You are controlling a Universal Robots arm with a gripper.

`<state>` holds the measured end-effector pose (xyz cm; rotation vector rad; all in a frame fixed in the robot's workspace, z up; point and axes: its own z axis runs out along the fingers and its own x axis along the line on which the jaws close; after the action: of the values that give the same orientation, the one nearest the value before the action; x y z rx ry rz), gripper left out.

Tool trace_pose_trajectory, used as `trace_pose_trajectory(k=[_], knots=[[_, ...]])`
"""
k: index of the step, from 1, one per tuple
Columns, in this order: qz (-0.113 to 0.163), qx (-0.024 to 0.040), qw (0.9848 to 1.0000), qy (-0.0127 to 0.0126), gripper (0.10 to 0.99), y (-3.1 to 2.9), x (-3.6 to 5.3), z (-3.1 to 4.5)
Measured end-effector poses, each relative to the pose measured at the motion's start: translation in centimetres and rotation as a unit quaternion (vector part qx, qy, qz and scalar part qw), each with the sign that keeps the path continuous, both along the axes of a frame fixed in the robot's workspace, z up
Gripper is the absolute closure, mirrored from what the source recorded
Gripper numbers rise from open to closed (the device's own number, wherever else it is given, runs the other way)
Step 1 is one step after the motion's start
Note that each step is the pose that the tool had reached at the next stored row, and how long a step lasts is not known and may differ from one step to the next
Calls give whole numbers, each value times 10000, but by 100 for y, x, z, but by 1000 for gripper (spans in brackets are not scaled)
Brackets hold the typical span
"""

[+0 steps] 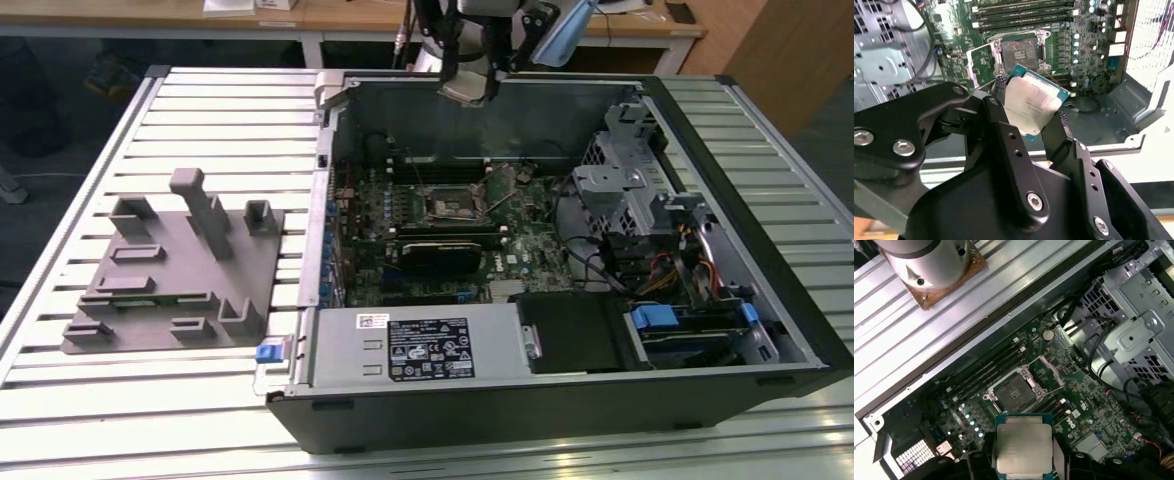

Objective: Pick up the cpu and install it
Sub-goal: 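Place the cpu into insertion slot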

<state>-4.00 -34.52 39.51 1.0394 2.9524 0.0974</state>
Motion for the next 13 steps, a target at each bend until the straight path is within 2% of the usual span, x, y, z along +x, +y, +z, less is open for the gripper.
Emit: trace_pose_trajectory(k=[3, 7, 10, 13], knots=[[-254, 0, 9997, 0, 549, 0, 0, -4], [-546, 0, 9985, 0, 549, 1, 0, -7], [-810, 1, 9967, 0, 549, 1, 0, -12], [-1070, 0, 9943, 0, 549, 1, 0, -16]])
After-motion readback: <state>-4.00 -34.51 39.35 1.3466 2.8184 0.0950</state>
